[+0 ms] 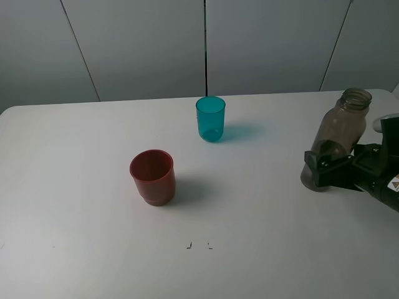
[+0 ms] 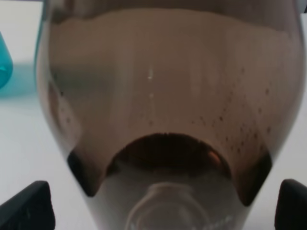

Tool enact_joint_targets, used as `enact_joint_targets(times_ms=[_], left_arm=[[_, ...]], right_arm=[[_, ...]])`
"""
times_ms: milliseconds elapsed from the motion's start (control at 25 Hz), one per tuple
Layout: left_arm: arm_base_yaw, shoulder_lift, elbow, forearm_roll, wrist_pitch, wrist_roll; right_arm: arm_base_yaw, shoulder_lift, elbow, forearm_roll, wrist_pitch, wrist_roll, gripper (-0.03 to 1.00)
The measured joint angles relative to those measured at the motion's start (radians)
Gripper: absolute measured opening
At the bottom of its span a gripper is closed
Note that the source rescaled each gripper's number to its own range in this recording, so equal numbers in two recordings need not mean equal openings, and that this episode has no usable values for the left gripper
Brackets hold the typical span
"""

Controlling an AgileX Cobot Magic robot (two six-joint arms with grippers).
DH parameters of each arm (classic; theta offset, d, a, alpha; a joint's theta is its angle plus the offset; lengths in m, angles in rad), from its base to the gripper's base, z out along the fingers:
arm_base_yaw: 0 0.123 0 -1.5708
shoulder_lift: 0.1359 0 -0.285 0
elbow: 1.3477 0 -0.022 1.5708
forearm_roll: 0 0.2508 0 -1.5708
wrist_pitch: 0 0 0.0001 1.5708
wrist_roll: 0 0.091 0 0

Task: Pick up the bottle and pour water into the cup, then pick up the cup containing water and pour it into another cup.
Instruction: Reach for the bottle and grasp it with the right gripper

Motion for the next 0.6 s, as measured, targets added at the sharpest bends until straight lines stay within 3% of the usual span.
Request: enact_joint_targets(times_ms=[320,600], left_arm=[[0.000,0.000,0.000,0.000,0.000,0.000],[0.000,0.000,0.000,0.000,0.000,0.000]], right_arm=[[0.000,0.058,-0.032,-0.007,0.015,0.026,1.00],[0.000,0.149,-0.034,-0.014,-0.084,0.063,1.00]])
